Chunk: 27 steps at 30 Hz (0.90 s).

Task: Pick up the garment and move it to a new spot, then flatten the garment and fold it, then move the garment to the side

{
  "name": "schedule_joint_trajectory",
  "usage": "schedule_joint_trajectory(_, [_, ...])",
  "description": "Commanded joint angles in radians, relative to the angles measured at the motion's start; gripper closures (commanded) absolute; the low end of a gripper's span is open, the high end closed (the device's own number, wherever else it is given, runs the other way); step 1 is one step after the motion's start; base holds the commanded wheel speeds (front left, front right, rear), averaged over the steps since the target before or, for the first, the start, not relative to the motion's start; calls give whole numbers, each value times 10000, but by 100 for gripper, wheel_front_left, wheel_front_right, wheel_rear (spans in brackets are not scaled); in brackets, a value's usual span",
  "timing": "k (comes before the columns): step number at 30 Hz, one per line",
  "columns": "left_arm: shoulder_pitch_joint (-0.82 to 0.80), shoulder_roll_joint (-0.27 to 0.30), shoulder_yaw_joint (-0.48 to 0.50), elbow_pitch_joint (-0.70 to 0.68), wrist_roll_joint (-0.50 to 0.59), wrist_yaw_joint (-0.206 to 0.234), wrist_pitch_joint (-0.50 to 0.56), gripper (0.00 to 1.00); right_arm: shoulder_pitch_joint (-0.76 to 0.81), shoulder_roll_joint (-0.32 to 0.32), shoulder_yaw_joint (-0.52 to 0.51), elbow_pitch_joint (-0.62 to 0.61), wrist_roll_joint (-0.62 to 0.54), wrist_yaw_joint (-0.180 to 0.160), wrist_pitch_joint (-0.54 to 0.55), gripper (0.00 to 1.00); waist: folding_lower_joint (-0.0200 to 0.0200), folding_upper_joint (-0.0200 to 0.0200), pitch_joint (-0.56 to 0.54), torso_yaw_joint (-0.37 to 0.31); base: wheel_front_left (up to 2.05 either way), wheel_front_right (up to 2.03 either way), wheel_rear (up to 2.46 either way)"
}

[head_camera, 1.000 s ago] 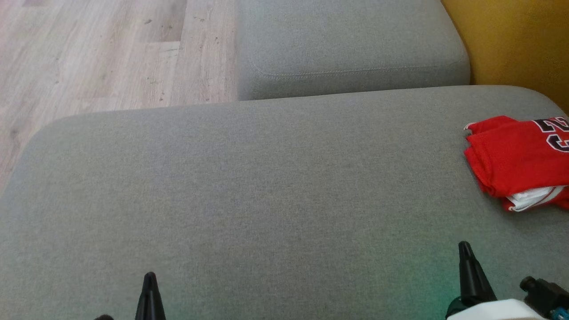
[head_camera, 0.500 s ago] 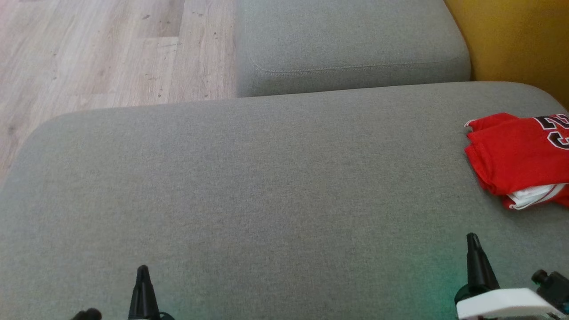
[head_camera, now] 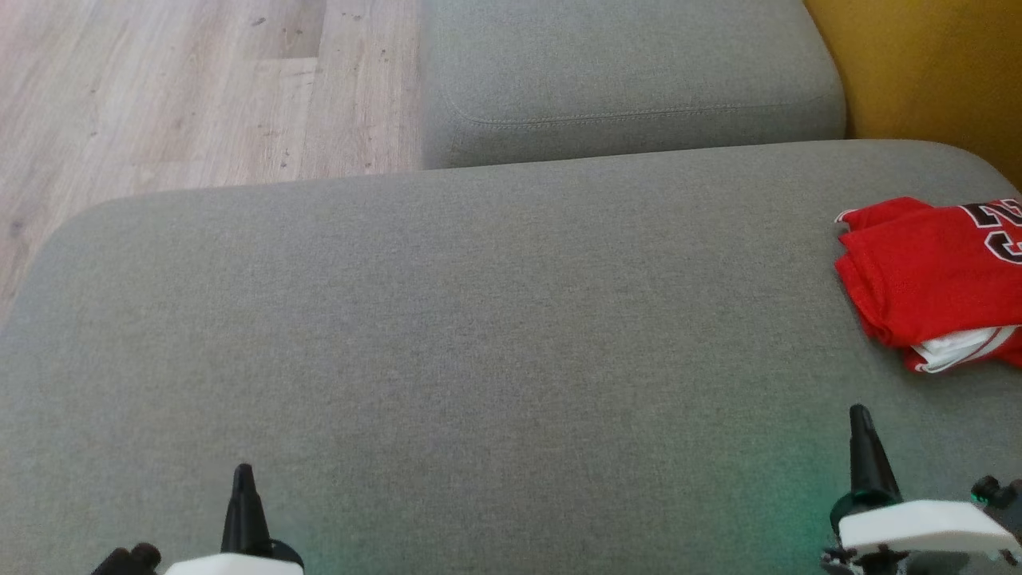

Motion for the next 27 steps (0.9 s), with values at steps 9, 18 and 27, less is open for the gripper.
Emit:
schedule_joint_trajectory(9, [-913,134,586,-124,-1368,-273,339,100,-897,-118,-137,-231,1446,46,323,100,-1,0,88,-17,0,0,0])
schedule_joint_trajectory(18, [-1170,133,797,-12,-2263,-429,570,100,-1123,-107,-268,-189,2374,50,552,100,-1,0,153,-29,0,0,0])
schedule_joint_trajectory(27, [-1462,129,1040,115,-3269,-605,835,100,-1378,-91,-419,-142,3418,56,814,100,-1,0,226,-43,0,0,0])
